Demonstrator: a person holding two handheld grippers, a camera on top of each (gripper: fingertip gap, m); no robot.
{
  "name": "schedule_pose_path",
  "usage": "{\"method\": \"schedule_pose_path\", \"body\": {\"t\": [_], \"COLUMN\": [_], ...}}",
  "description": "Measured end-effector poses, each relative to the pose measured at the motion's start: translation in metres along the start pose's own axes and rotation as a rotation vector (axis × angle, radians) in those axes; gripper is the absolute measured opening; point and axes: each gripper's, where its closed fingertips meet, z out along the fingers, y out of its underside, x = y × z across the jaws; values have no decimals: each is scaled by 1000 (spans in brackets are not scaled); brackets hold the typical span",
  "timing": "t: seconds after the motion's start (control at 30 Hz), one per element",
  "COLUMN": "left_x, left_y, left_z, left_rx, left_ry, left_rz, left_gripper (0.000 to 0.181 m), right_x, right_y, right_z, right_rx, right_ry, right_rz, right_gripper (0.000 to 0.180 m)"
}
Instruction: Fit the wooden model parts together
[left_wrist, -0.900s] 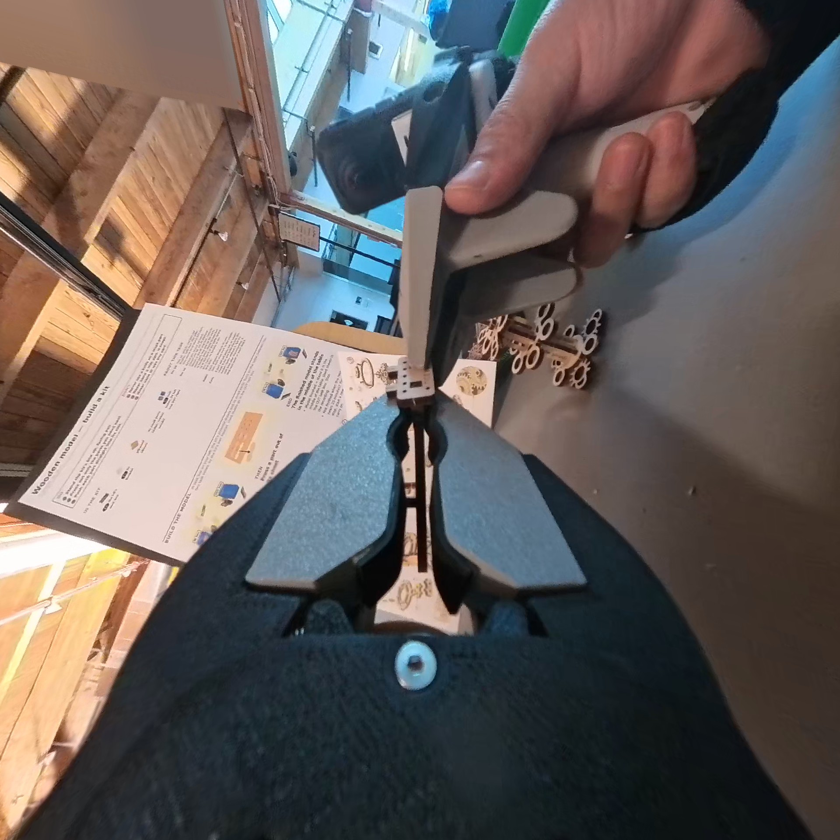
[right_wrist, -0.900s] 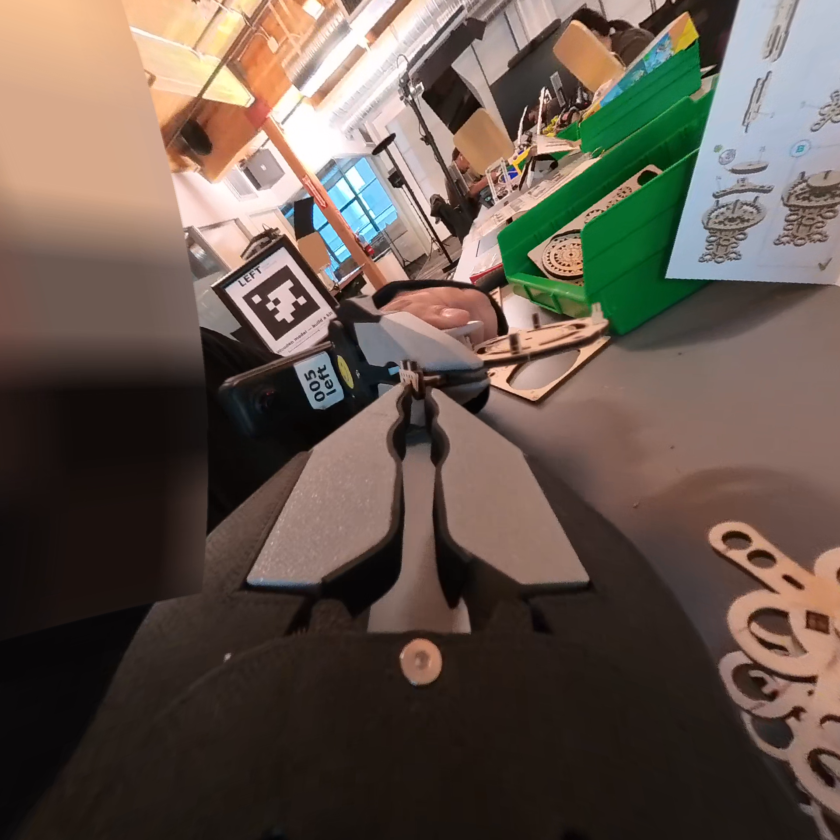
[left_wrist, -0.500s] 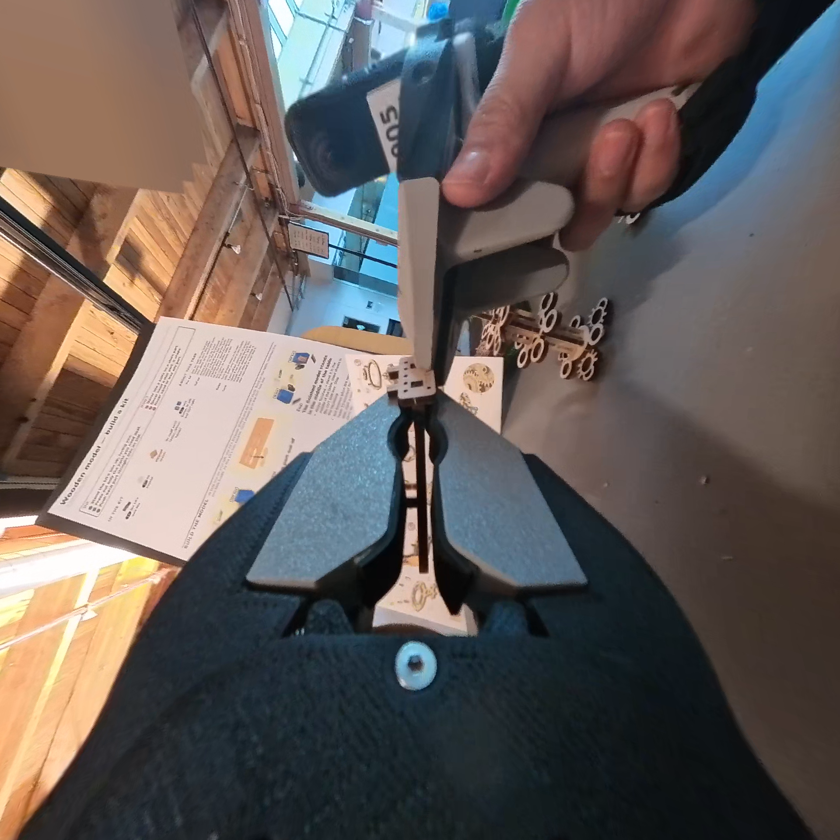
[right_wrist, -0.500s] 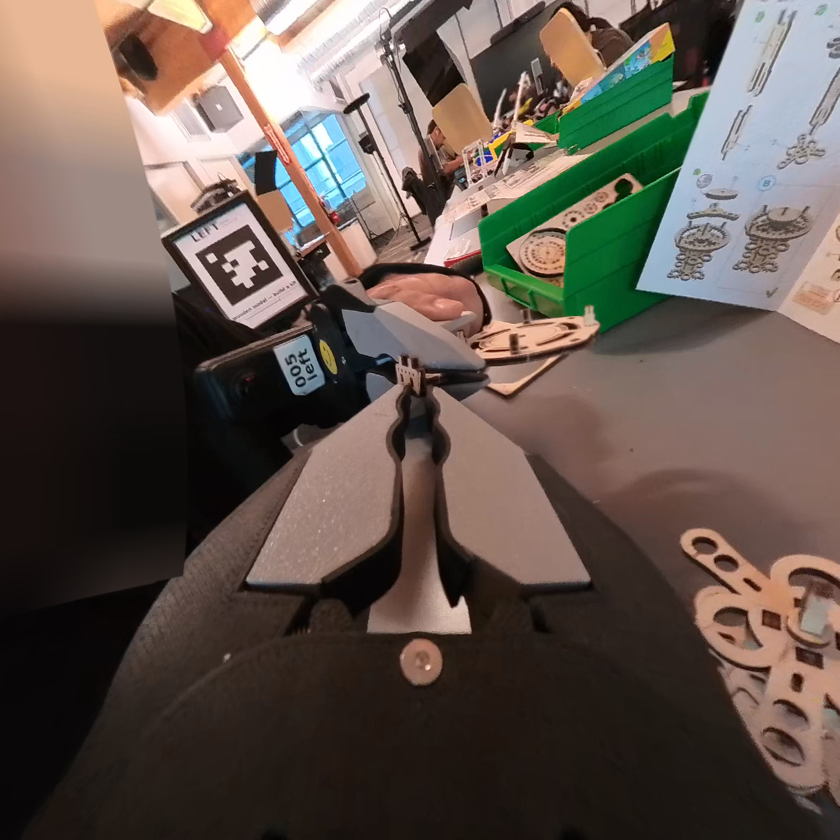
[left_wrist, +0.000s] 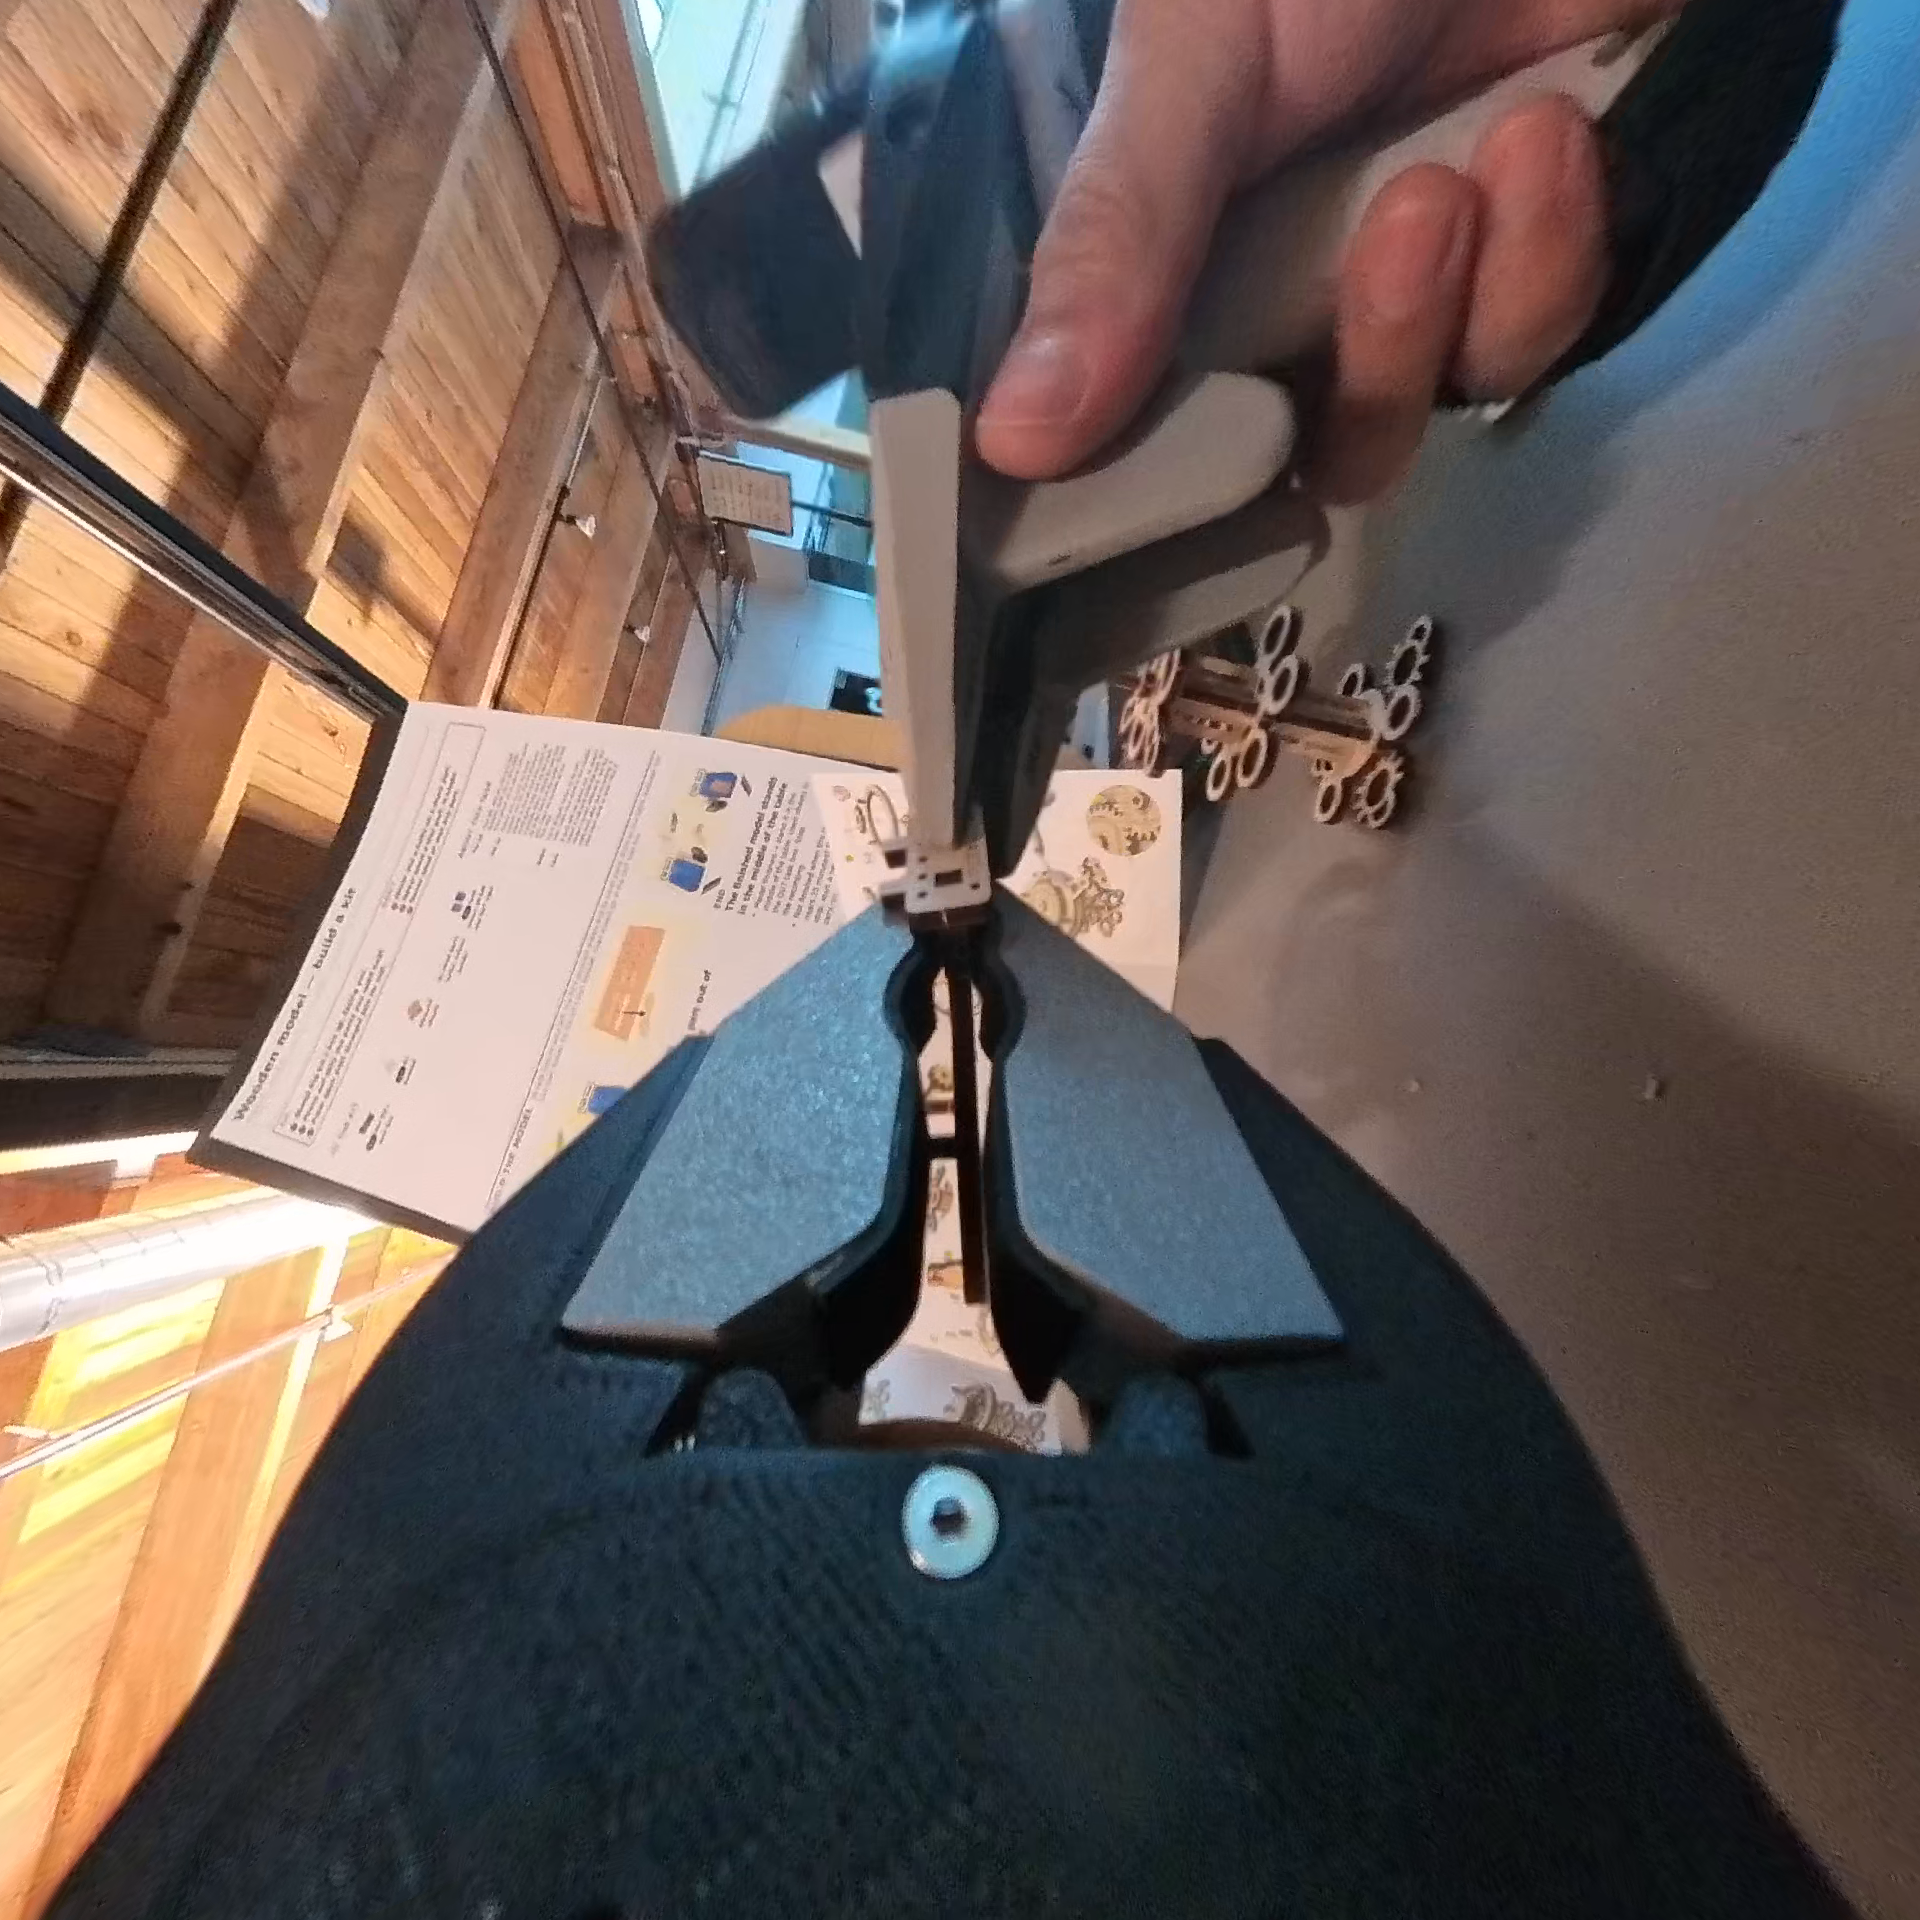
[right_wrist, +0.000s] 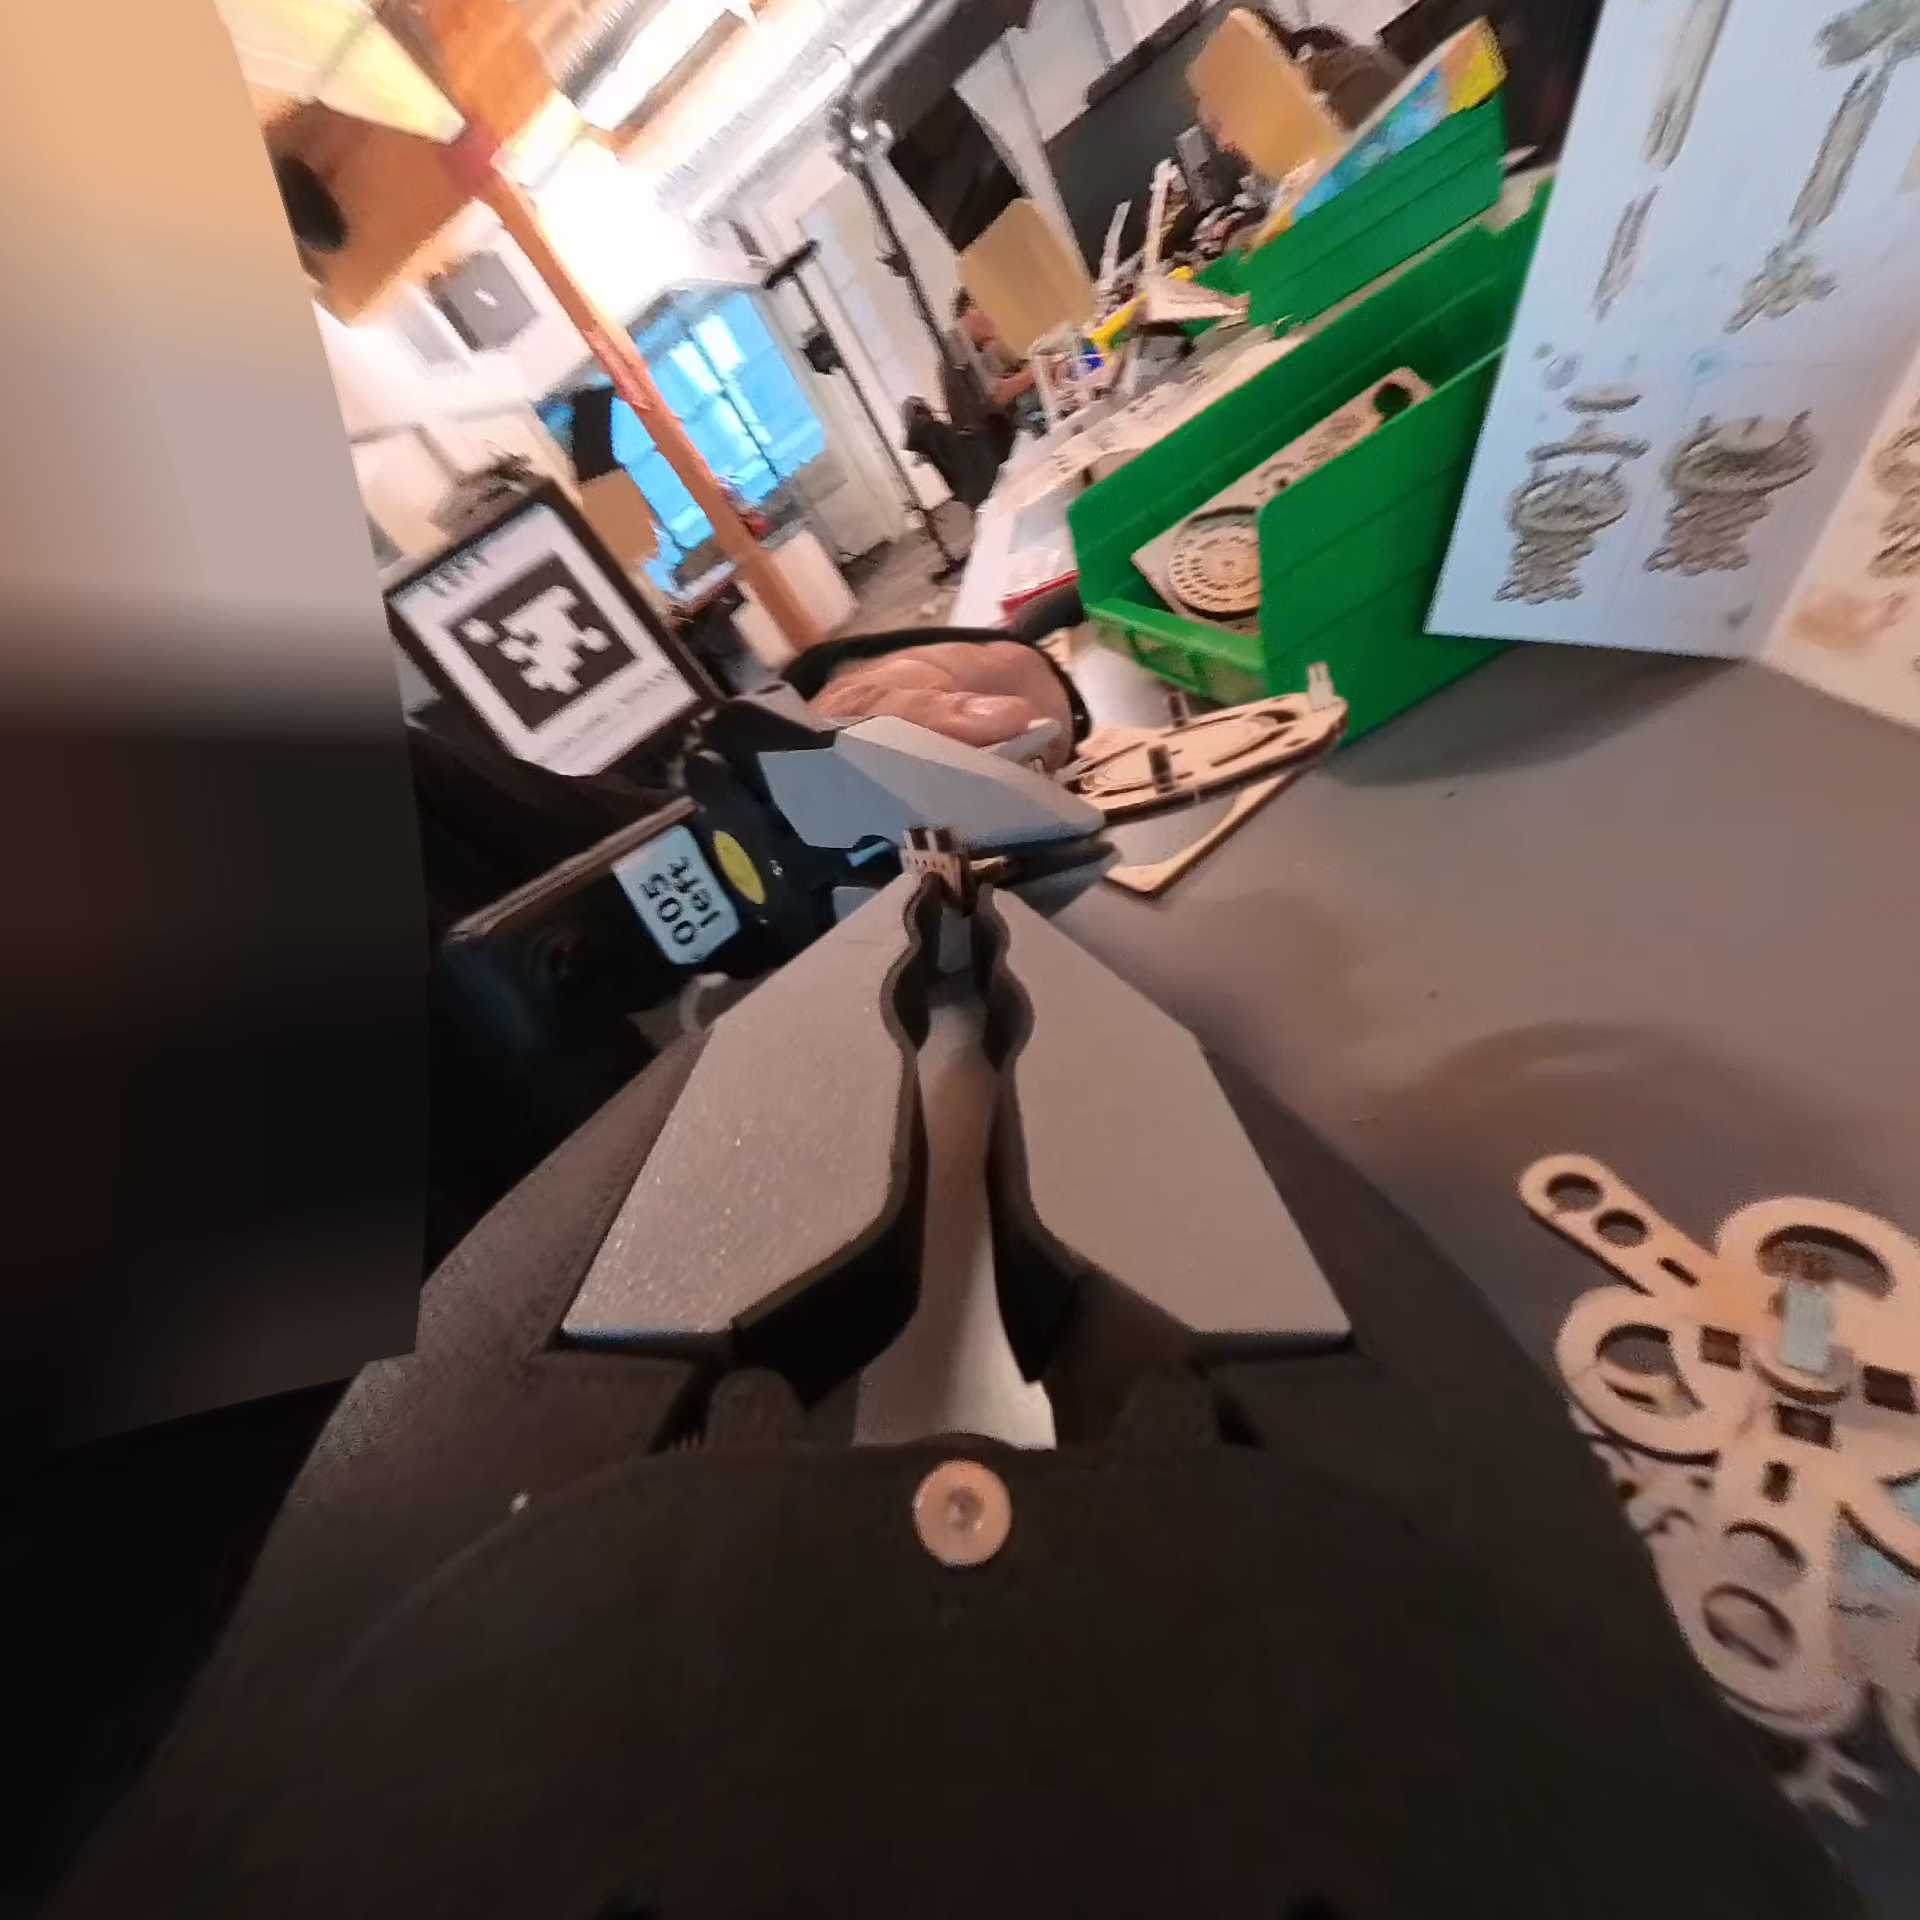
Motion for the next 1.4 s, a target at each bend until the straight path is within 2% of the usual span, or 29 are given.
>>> {"method": "schedule_pose_path", "body": {"t": [0.03, 0.13, 0.23, 0.3, 0.37, 0.43, 0.63, 0.77, 0.87, 0.93, 1.03, 1.13, 1.23, 1.4], "left_x": [0, -2, -1, -8, -5, -7, -17, -19, -16, -17, -21, -21, -18, -16], "left_y": [1, 5, 45, 25, 11, 5, 18, 14, 17, 21, 27, 26, 20, 12], "left_z": [1, 2, 8, 5, 7, 8, 5, 4, 5, 5, 5, 5, 5, 3], "left_rx": [0, -16, -162, -46, -26, 5, 22, 39, 32, 28, 24, 33, 49, 75], "left_ry": [-3, -8, 18, 13, -16, -33, -57, -77, -40, -23, -17, -4, -3, -1], "left_rz": [-3, -21, -49, -97, -15, -36, -132, -112, -193, -284, -389, -415, -391, -364], "left_gripper": [0, 0, 0, 0, 0, 0, 0, 0, 0, 0, 0, 0, 0, 0], "right_x": [1, 2, 5, 3, 3, 1, -3, -8, -14, -12, -20, -36, -34, -37], "right_y": [-1, -2, -6, -12, -16, -17, -16, -19, -21, -22, -32, -25, -13, -13], "right_z": [0, 0, -7, -7, -10, -15, -21, -22, -22, -26, -38, -33, -29, -31], "right_rx": [-14, -80, -104, -38, 27, 43, 50, 57, 41, -14, -77, -160, -241, -229], "right_ry": [58, 244, 412, 359, 275, 212, 102, 111, 207, 400, 763, 908, 930, 942], "right_rz": [-62, -275, -461, -402, -316, -274, -226, -322, -564, -895, -1510, -1953, -2075, -2089], "right_gripper": [2, 3, 0, 0, 0, 0, 0, 0, 0, 0, 0, 0, 0, 0]}}
